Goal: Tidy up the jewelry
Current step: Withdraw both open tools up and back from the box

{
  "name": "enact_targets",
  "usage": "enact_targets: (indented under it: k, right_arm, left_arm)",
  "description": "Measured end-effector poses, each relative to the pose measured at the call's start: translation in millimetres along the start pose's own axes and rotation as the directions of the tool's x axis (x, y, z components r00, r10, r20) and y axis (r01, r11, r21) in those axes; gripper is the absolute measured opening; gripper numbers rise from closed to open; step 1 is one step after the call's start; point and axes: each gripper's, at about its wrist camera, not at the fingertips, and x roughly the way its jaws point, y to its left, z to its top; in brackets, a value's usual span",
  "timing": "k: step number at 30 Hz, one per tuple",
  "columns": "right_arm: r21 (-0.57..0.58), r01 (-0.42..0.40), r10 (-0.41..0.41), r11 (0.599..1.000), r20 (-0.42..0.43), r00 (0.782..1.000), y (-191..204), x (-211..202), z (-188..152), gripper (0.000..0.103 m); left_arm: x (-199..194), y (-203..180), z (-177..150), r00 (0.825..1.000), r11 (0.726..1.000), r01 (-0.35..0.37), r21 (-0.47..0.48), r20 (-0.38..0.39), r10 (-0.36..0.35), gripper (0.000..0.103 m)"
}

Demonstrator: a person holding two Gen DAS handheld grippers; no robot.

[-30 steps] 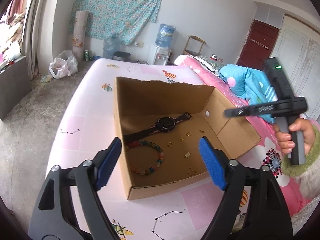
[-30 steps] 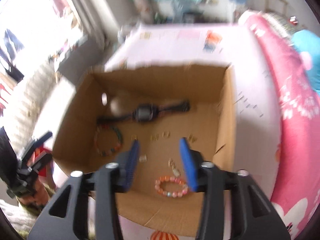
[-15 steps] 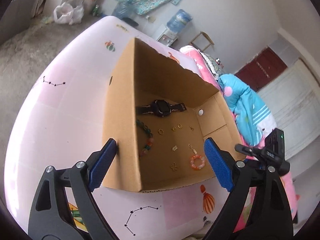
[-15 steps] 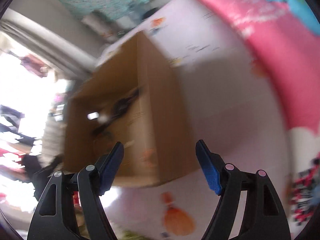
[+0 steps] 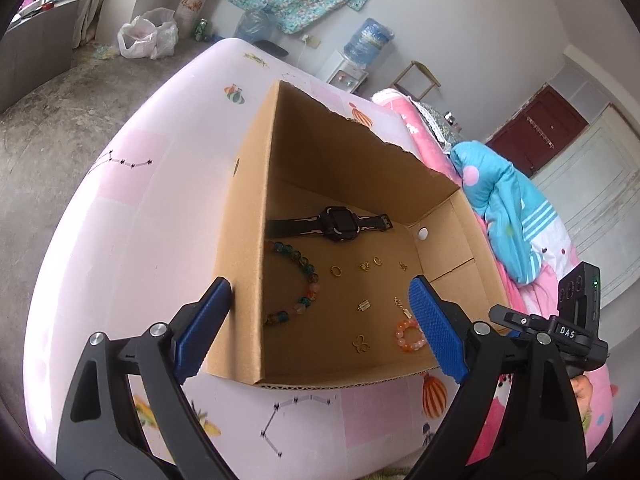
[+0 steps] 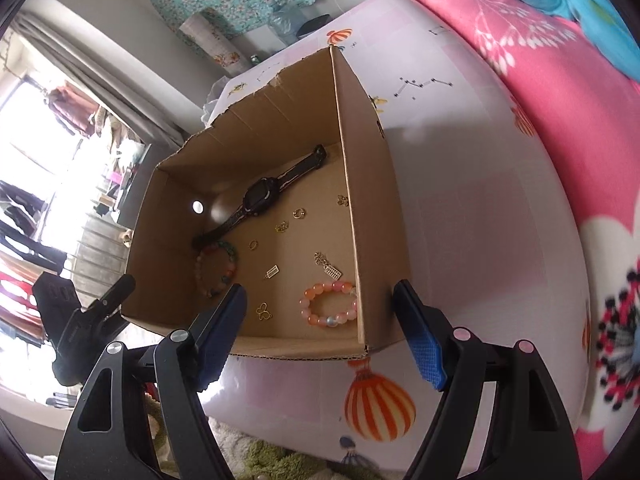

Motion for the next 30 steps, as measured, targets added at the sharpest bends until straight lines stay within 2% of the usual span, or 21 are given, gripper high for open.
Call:
enact_targets:
  k: [9, 15, 17, 19, 21, 23, 25, 27, 30]
  right_arm:
    - [0.055, 0.000, -0.001, 0.998, 0.027, 1.000, -8.0, -14.8, -29.5, 0.074]
    - [0.045, 0.002, -0.005, 0.999, 0.055, 0.998, -12.3, -20.7, -45.8, 0.075]
    - [0.028, 0.013, -0.015, 1.000, 0.061, 0.998, -11.4, -22.5, -48.7, 0.075]
    - [0.022, 0.056, -0.058, 0.998, 0.077, 0.995, -11.9, -26.0, -48.4, 0.076]
    - [0.012, 0.115, -0.116, 0.993, 0.116, 0.986, -9.0, -35.2, -49.5, 0.077]
    - [0.003, 0.180, -0.178, 0.984, 0.178, 0.968, -6.6, -47.4, -49.4, 0.079]
    - [-0.014, 0.229, -0.218, 0.973, 0.243, 0.945, 0.1, -59.1, -50.2, 0.081]
    - [-0.046, 0.258, -0.234, 0.965, 0.292, 0.927, 9.4, -66.8, -52.7, 0.085]
    - [-0.116, 0.279, -0.223, 0.953, 0.352, 0.909, 27.7, -73.7, -56.4, 0.090]
  left_arm:
    - [-18.7, -7.2, -25.4, 1.000, 1.000, -0.019, 0.014, -0.018, 0.019, 0.086]
    - [-28.0, -9.0, -41.6, 1.000, 0.999, -0.026, 0.038, 0.008, 0.026, 0.086]
    - [-28.2, -12.0, -43.9, 0.999, 0.999, -0.035, 0.038, 0.010, 0.035, 0.086]
    - [-34.5, -14.2, -45.8, 0.998, 0.998, -0.056, 0.036, 0.037, 0.055, 0.086]
    - [-46.8, -21.0, -47.3, 0.991, 0.994, -0.091, 0.056, 0.101, 0.085, 0.087]
    - [-57.0, -29.5, -47.5, 0.982, 0.988, -0.129, 0.084, 0.146, 0.116, 0.088]
    - [-68.4, -43.8, -49.4, 0.964, 0.973, -0.194, 0.127, 0.208, 0.165, 0.091]
    - [-75.7, -55.7, -50.3, 0.951, 0.960, -0.229, 0.161, 0.247, 0.185, 0.095]
    - [-83.4, -77.1, -51.3, 0.934, 0.937, -0.267, 0.224, 0.301, 0.194, 0.095]
